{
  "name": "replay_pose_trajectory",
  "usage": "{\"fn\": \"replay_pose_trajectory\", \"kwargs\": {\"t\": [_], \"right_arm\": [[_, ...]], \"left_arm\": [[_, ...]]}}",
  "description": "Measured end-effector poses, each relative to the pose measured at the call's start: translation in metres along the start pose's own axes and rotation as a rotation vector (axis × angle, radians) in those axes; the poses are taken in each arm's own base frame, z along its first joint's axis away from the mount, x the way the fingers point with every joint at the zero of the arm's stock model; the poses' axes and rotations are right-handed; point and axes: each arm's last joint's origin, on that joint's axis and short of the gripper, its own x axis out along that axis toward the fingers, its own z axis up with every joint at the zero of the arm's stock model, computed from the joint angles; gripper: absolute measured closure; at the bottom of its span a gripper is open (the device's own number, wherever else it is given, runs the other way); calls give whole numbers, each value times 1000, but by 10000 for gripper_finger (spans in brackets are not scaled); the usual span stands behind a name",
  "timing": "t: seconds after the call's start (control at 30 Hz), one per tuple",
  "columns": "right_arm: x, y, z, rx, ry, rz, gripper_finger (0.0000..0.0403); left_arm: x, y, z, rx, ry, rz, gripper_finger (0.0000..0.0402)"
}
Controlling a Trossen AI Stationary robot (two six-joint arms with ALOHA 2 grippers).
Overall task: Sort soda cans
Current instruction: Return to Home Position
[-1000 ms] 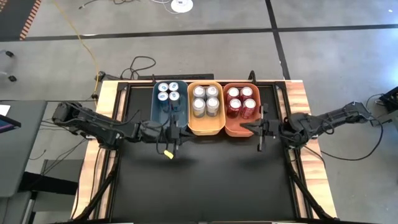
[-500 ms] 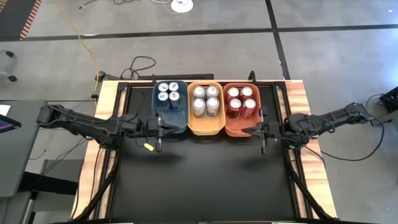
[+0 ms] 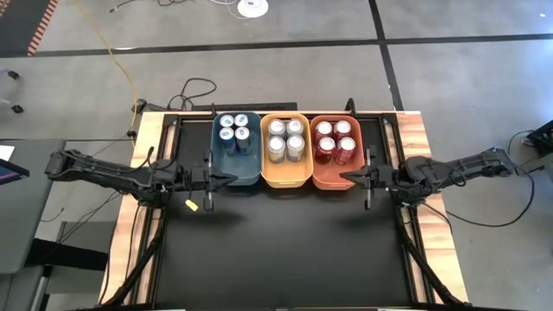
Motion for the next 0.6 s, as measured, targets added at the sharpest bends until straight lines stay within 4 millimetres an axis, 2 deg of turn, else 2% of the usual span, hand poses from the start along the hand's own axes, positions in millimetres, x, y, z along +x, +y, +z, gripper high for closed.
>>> {"fn": "replay_pose_trajectory", "kwargs": {"t": [0.2,0.43,0.6], "right_arm": [[-16,-2,-4,27,-86,2,403],[-17,2,-19,10,-106,10,403],[-19,2,-18,6,-118,4,403]], "left_arm": [[-9,1,-9,-19,8,3,401],[-17,2,-18,-32,8,13,401],[-22,6,-21,-33,3,39,401]]}}
